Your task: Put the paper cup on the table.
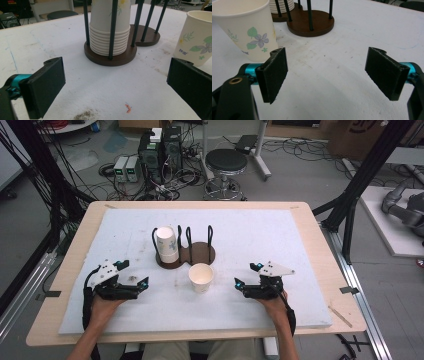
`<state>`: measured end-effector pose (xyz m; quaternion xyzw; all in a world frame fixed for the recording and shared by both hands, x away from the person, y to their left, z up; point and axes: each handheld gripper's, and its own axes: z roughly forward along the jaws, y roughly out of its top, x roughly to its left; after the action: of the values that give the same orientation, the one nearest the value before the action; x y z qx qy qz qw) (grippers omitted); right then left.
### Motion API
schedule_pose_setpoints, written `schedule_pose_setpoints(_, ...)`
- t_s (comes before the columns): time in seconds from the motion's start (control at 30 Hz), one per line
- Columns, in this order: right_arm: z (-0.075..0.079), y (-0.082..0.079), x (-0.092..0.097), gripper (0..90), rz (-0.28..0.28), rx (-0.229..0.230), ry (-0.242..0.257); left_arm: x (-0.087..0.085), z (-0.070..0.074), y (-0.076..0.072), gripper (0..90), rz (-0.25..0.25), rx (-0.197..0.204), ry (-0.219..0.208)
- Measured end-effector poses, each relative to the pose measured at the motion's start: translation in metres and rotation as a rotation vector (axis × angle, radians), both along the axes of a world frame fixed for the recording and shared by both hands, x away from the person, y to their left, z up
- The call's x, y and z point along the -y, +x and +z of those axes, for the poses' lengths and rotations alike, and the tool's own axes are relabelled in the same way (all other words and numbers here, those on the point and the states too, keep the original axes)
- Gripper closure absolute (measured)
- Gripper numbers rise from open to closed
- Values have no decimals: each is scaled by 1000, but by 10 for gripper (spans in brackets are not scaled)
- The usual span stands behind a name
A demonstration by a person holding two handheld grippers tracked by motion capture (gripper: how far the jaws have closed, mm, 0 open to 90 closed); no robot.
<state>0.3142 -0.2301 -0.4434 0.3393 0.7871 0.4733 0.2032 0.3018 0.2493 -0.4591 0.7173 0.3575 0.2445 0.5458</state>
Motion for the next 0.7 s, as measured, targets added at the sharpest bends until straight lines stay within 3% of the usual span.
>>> schedule_pose_setpoints(0.7,0,-1,3,188,-14,7,14,-1,0,0,18,5,3,-17)
